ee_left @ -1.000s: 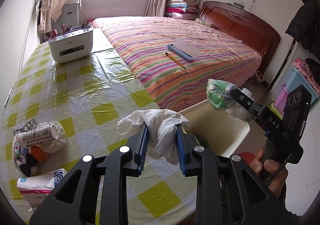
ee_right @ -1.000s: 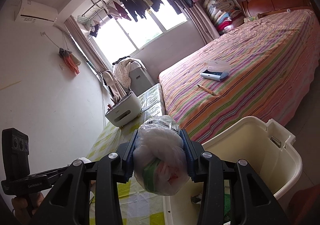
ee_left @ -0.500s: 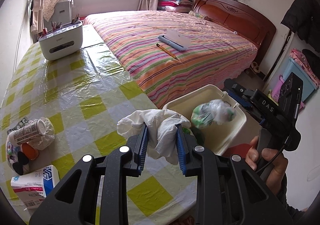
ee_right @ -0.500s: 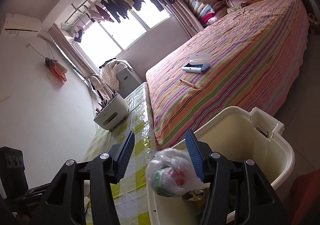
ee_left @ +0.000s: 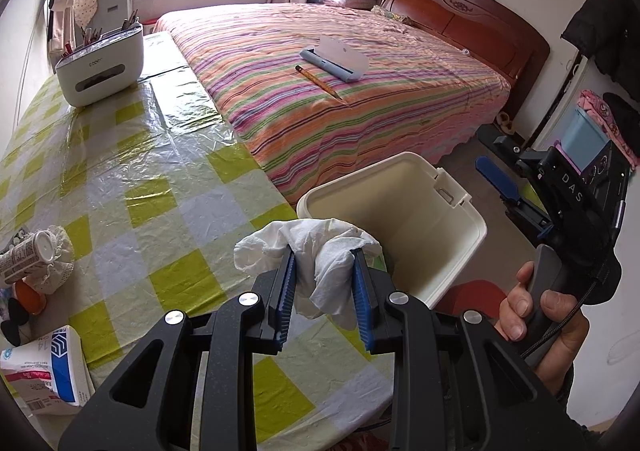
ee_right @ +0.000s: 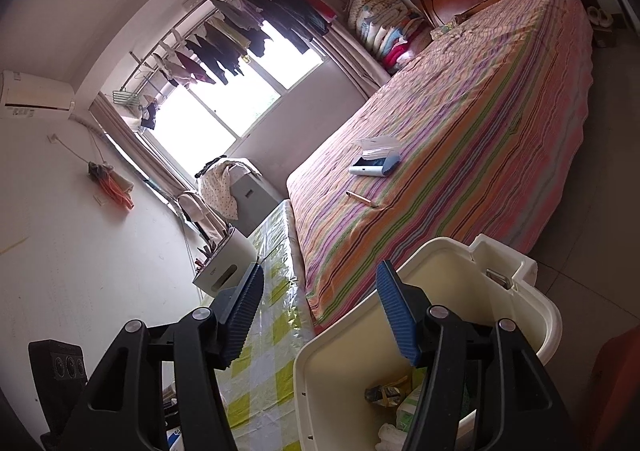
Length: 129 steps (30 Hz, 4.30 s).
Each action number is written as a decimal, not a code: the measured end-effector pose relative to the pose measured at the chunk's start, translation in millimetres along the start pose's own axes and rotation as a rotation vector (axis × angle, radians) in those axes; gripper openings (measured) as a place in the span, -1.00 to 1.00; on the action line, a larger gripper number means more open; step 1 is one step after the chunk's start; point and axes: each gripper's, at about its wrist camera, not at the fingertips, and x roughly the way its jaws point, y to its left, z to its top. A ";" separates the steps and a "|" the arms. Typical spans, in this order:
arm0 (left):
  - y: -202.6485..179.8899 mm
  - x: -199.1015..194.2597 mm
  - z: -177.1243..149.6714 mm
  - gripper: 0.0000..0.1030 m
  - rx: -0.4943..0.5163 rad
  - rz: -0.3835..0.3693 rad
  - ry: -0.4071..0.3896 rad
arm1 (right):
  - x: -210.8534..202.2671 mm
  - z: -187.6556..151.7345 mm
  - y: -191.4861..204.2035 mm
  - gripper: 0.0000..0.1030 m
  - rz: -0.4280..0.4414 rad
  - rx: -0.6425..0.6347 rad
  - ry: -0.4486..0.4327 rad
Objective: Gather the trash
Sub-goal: 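Lower the white tissue into the basket and open the left tool, then move both open tools back over the table toward the spray can, then grasp the white spray can with the right tool while the left tool grasps the fluffy plush toy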
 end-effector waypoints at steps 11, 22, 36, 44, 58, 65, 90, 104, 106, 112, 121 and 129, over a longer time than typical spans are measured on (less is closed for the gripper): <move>-25.5 43.1 19.9 -0.51 -0.022 -0.034 0.056 | -12.8 4.0 -7.8 0.11 -0.009 0.025 -0.060; -49.7 75.7 35.0 -0.44 -0.022 -0.041 0.098 | -20.4 6.2 -10.6 0.11 0.003 0.040 -0.094; -52.3 74.4 41.8 0.55 -0.046 0.010 0.050 | -24.6 7.0 -14.5 0.11 0.018 0.069 -0.109; -10.6 13.5 38.5 0.61 -0.043 0.080 -0.030 | -19.4 6.1 -9.0 0.11 0.029 0.063 -0.086; 127.4 -99.5 19.5 0.63 -0.198 0.254 -0.227 | 8.5 -11.0 34.0 0.11 0.068 -0.038 -0.007; 176.3 -118.8 9.3 0.63 -0.288 0.285 -0.213 | 29.3 -27.5 61.6 0.11 0.106 -0.093 0.067; 303.7 -168.2 -69.5 0.63 -0.633 0.305 -0.160 | 115.7 -175.0 253.4 0.26 0.528 -0.875 0.561; 311.6 -177.2 -69.9 0.63 -0.698 0.249 -0.180 | 191.6 -240.4 323.6 0.26 0.473 -1.319 0.733; 310.7 -176.5 -68.0 0.63 -0.700 0.245 -0.183 | 198.4 -251.7 329.4 0.26 0.460 -1.369 0.748; 313.7 -172.1 -66.3 0.63 -0.702 0.251 -0.162 | 212.7 -278.4 323.0 -0.42 0.389 -1.416 0.835; 325.8 -158.5 -66.9 0.63 -0.723 0.296 -0.114 | 171.8 -223.5 285.2 -0.45 0.512 -1.067 0.785; 334.4 -123.0 -67.3 0.63 -0.713 0.342 0.008 | 117.2 -190.1 242.0 -0.45 0.597 -0.786 0.725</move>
